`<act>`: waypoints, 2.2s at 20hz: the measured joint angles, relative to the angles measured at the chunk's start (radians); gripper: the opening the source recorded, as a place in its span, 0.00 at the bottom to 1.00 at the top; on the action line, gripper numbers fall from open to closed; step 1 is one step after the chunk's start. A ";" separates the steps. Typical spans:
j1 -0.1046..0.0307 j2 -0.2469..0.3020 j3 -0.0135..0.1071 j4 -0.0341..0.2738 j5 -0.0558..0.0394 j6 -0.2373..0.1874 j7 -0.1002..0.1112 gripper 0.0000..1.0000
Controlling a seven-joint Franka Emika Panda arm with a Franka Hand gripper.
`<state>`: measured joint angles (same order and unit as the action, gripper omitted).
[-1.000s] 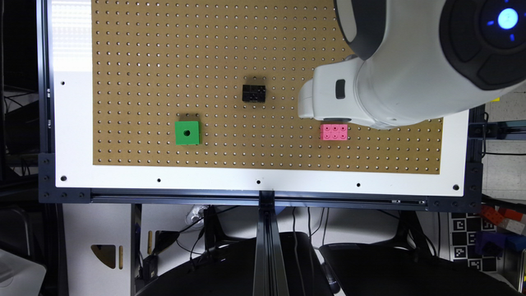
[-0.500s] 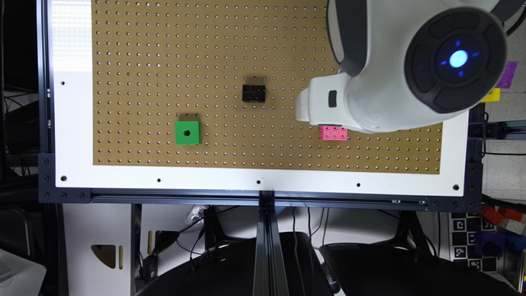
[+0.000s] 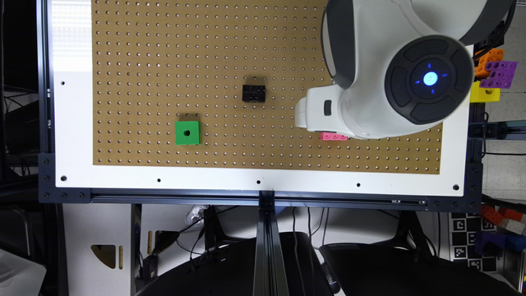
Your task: Pick up pink block.
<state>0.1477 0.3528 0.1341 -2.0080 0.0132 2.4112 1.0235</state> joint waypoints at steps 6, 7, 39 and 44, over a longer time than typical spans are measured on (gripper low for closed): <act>-0.001 0.079 -0.001 0.009 -0.0044 0.068 0.000 1.00; -0.001 0.093 -0.001 0.015 -0.0049 0.076 0.000 1.00; 0.012 0.265 -0.002 0.105 -0.0097 0.169 0.003 0.00; 0.012 0.265 -0.002 0.105 -0.0097 0.169 0.003 0.00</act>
<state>0.1598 0.6183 0.1319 -1.9027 0.0035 2.5807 1.0261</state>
